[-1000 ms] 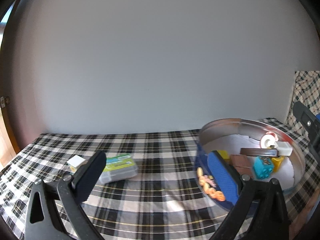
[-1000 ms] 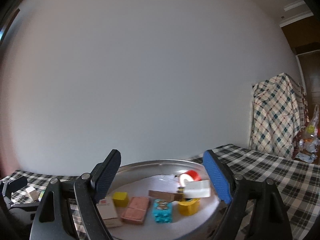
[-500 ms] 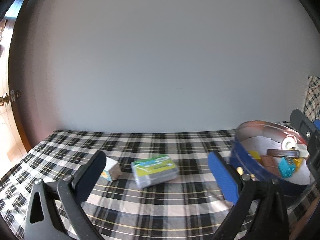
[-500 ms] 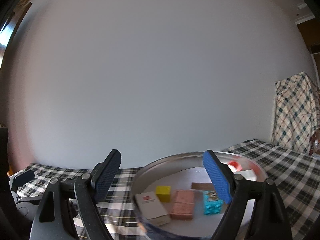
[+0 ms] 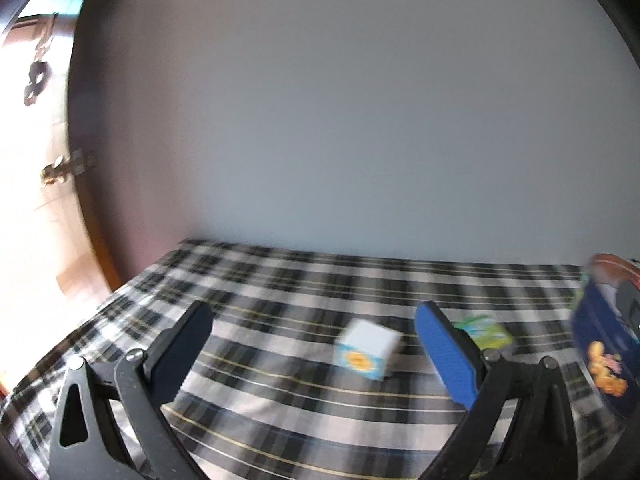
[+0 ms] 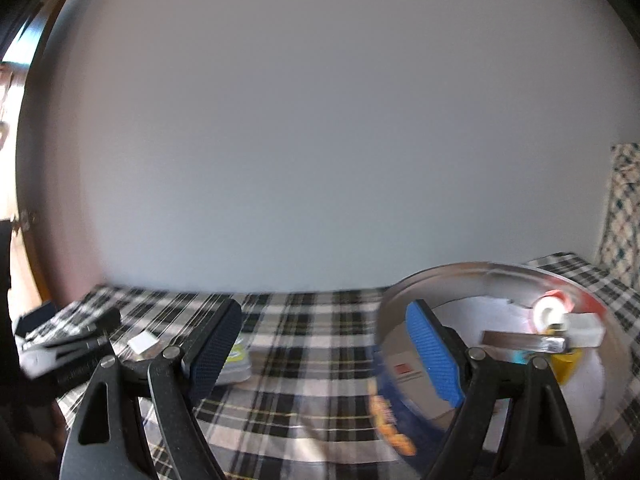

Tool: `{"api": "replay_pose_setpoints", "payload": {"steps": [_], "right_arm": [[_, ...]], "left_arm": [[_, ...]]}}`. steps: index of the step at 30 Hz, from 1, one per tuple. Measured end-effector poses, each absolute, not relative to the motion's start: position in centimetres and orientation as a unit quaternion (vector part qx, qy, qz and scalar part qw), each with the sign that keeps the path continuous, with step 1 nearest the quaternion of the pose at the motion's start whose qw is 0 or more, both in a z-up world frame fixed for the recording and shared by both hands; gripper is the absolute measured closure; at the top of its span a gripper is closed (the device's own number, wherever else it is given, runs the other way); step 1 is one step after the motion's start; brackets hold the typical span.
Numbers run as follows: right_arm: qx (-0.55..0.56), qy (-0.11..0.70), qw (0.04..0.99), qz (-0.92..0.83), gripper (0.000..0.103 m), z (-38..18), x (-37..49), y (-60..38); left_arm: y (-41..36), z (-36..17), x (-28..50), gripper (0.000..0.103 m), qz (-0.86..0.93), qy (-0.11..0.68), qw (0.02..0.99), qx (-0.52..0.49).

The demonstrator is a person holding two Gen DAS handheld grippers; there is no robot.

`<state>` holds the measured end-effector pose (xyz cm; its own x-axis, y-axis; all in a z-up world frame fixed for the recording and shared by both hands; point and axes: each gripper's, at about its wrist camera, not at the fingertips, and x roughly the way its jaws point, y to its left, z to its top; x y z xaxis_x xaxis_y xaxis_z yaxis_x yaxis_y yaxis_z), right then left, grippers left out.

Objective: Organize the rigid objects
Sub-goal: 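Grasp the white toy cube with the left tool while the right tool grasps the green-labelled plastic box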

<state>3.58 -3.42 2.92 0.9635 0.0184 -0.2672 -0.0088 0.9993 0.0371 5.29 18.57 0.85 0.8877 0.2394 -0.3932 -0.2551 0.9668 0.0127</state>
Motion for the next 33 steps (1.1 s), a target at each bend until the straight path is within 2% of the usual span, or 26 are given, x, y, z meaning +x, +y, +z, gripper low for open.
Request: {"api": "replay_pose_setpoints", "payload": {"steps": [6,12,25,30,33], "right_arm": [[-0.022,0.170,0.984,0.049,0.017,2.4,6.2,0.3],[-0.083,0.275,0.953,0.094,0.017,0.6,10.5,4.4],[-0.049,0.427,0.895,0.115,0.012,-3.4,17.1,5.9],[-0.020,0.428,0.895,0.129,0.013,-3.6,17.1,5.2],[-0.028,0.430,0.894,0.124,0.018,-3.2,16.9,5.1]], "left_arm": [[23.2,0.2,6.5,0.001,0.175,0.229,0.956,-0.055],[25.3,-0.3,7.6,0.000,0.194,0.247,0.947,-0.068],[25.4,-0.6,8.4,0.000,0.179,0.264,0.946,-0.063],[25.3,-0.6,8.4,0.001,0.175,0.265,0.946,-0.064],[25.2,-0.6,8.4,0.000,0.171,0.266,0.947,-0.064]]}}
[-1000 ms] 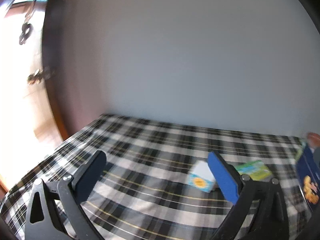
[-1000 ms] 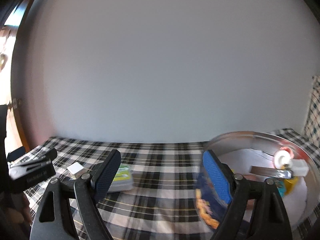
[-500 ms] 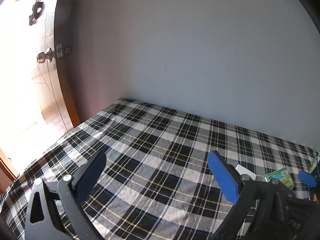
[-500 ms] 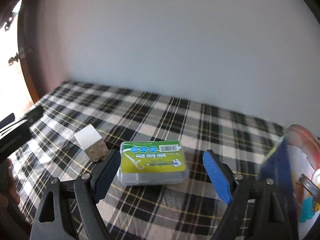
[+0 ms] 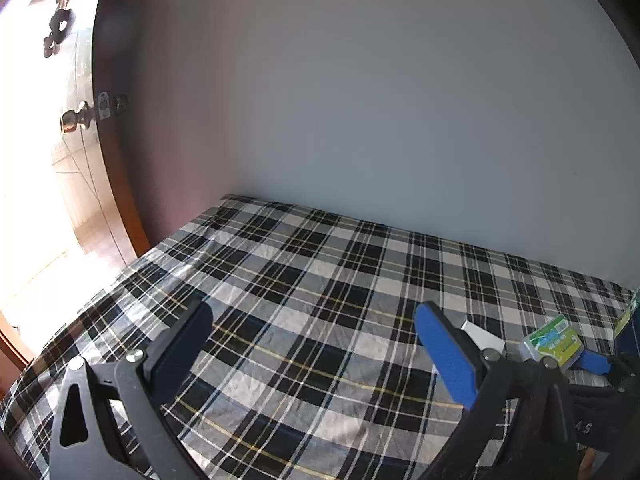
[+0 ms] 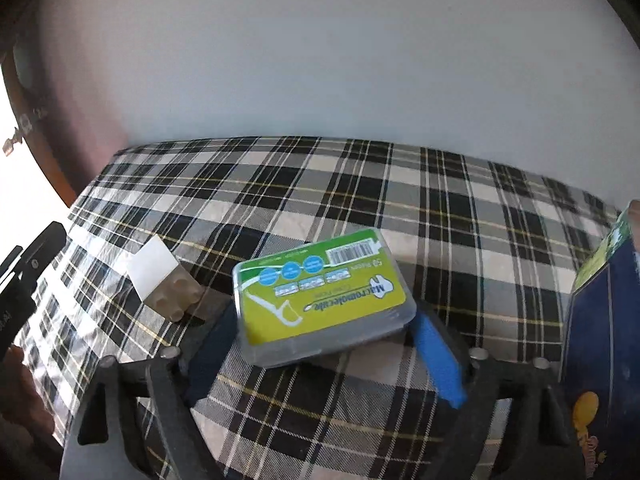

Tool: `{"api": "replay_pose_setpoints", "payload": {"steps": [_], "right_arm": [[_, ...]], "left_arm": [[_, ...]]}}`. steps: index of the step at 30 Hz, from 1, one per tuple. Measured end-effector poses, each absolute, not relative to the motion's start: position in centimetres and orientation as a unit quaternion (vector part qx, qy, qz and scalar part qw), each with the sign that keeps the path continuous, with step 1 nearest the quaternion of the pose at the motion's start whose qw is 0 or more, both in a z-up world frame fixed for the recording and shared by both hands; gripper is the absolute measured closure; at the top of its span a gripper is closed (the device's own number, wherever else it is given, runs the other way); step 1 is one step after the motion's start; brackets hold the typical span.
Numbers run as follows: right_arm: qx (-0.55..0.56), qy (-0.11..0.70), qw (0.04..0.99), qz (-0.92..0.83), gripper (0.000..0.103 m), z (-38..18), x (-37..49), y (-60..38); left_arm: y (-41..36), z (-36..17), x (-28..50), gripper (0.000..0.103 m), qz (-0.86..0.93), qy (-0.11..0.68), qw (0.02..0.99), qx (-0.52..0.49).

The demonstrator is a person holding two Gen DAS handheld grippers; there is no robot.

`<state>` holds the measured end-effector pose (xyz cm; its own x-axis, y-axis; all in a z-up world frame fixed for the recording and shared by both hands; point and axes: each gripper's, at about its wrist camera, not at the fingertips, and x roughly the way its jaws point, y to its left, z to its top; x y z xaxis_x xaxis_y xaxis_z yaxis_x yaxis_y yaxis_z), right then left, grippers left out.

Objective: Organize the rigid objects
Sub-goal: 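Grasp the white toy cube with the left tool while the right tool grasps the green-labelled plastic box, then lift and carry the toy cube and plastic box over the blue tin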

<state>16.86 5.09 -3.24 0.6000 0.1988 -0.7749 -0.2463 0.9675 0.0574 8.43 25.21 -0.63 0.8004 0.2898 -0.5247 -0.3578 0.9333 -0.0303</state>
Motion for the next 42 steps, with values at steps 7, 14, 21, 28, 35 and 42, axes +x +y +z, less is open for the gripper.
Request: {"api": "replay_pose_setpoints", "payload": {"steps": [7,14,21,28,35,42], "right_arm": [[-0.011,0.374,0.919,0.127,0.019,-1.3,14.2,3.8],[-0.031,0.265,0.960,0.086,0.019,1.7,7.2,1.6],[-0.020,0.281,0.956,0.084,0.018,1.5,4.9,-0.7],[-0.026,0.278,0.956,0.086,0.018,1.9,4.9,-0.7],[-0.007,0.277,0.957,0.091,0.018,2.0,4.7,-1.3],[0.003,0.215,0.974,0.067,0.018,3.3,3.7,-2.4]], "left_arm": [[23.9,-0.4,8.4,0.001,0.111,0.262,0.957,-0.061],[19.6,-0.6,9.1,0.000,0.021,0.277,0.961,0.009],[16.7,-1.8,12.5,0.011,-0.005,0.338,0.940,0.040],[19.0,-4.0,15.7,0.058,-0.015,0.419,0.907,-0.040],[20.7,-3.0,13.9,0.061,-0.009,0.375,0.922,-0.094],[18.4,-0.7,10.0,0.061,0.057,0.288,0.955,-0.043]]}}
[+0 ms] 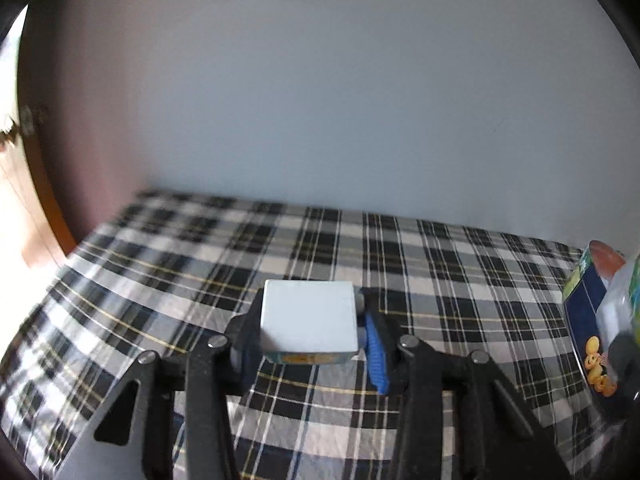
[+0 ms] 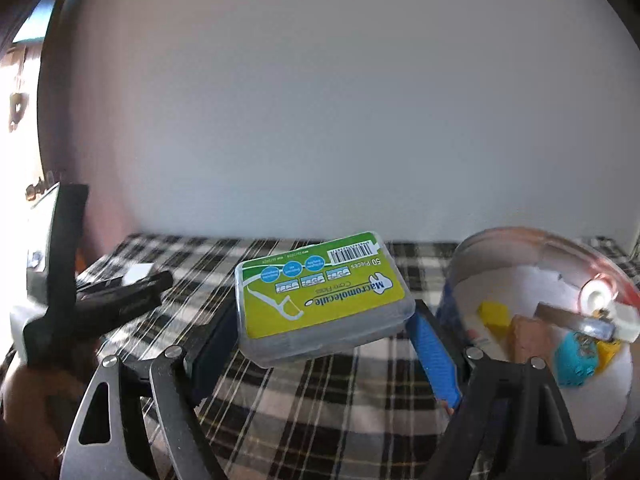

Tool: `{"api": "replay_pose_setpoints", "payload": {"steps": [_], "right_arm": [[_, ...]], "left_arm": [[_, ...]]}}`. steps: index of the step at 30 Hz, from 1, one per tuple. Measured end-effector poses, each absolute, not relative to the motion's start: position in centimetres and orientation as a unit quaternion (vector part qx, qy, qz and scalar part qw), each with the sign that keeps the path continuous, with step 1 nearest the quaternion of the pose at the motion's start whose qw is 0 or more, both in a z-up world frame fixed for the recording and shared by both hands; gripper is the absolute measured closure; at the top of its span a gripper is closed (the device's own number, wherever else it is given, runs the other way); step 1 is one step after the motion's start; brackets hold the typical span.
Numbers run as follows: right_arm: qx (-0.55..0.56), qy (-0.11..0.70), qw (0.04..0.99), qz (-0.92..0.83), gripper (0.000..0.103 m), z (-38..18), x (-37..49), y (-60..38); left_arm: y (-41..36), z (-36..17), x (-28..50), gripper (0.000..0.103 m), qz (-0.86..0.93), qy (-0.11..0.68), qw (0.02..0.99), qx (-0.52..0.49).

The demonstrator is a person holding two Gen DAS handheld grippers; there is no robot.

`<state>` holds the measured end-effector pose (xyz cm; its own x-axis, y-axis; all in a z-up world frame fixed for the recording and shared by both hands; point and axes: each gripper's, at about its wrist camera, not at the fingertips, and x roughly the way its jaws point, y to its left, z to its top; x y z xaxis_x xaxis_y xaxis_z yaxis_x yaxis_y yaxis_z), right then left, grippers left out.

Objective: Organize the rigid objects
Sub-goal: 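Lift and carry the toy cube and plastic box over the blue tin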

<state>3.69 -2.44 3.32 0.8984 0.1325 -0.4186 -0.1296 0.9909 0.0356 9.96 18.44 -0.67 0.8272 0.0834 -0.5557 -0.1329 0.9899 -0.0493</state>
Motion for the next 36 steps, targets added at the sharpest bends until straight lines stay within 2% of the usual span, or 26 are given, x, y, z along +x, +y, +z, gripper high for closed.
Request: {"api": "replay_pose_setpoints", "payload": {"steps": [8,36], "right_arm": [[0.006,0.186,0.982,0.043,0.018,4.1,3.0,-3.5],[0.000,0.175,0.983,0.047,0.018,3.8,0.8,-3.9]], "left_arm": [[16.2,0.0,8.5,0.061,0.075,0.261,0.962,-0.009],[13.8,0.2,5.3,0.061,0.065,0.264,0.961,-0.046]]}}
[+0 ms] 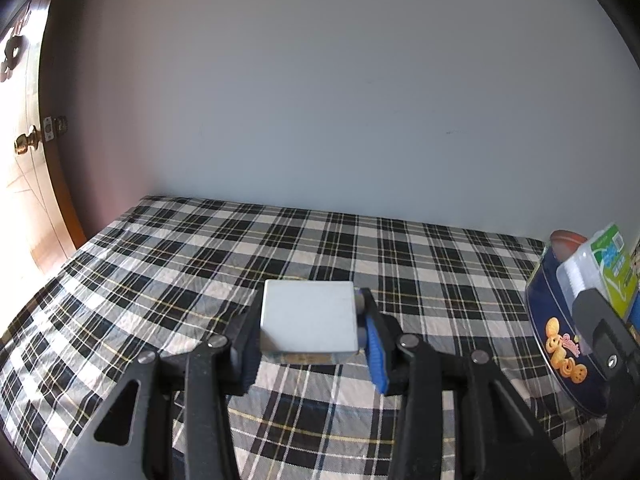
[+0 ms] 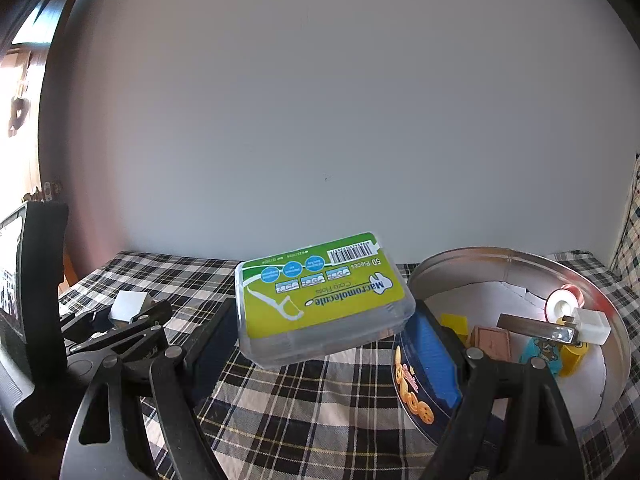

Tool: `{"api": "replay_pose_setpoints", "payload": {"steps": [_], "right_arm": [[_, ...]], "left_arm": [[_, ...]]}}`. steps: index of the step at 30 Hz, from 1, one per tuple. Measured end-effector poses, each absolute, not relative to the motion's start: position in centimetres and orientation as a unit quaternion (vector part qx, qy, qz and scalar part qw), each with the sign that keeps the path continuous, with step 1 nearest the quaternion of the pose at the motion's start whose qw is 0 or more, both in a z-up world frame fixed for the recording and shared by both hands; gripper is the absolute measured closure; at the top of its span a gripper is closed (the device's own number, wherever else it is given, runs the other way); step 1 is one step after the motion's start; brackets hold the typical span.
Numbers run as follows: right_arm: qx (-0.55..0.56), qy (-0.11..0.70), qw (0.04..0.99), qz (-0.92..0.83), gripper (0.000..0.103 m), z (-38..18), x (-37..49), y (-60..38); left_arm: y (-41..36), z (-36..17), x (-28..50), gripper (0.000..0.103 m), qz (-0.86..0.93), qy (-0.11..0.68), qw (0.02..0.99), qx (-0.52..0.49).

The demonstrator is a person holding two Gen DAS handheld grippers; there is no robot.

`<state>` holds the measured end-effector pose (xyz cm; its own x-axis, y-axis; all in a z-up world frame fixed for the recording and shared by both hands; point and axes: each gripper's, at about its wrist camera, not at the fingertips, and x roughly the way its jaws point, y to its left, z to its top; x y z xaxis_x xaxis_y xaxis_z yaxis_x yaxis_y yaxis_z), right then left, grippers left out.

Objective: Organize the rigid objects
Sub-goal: 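Lift and carry the toy cube and plastic box over the blue tin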

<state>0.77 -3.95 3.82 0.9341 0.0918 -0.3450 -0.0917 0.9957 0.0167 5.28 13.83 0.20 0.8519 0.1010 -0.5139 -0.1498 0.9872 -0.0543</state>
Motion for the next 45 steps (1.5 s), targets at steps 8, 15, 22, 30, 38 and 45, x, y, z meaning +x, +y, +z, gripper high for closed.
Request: {"api": "replay_pose_setpoints", "payload": {"steps": [8,15,22,30,38,45], "right_arm": [[-0.002,0.174,0.984,0.049,0.018,3.9,0.5,-3.7],[-0.007,0.173,0.983,0.052,0.018,3.9,-0.1,-3.9],[-0.007,0.168,0.984,0.050,0.018,3.9,-0.4,-4.0],[-0.005,0.169,0.984,0.052,0.018,3.9,-0.7,-4.6],[0.003,0.171,0.984,0.049,0.018,3.7,-1.0,-5.7],[0.008,0.163,0.986,0.044,0.018,4.1,-1.6,-6.6]], "left_arm": [[13.8,0.3,5.1,0.061,0.068,0.265,0.961,-0.051],[13.3,0.4,4.6,0.061,0.069,0.261,0.962,-0.048],[12.5,0.6,4.0,0.061,0.067,0.256,0.963,-0.049],[11.6,0.7,3.4,0.061,0.064,0.251,0.965,-0.046],[10.6,0.8,2.9,0.061,0.057,0.247,0.966,-0.046],[9.6,0.9,2.7,0.061,0.052,0.244,0.967,-0.042]]}}
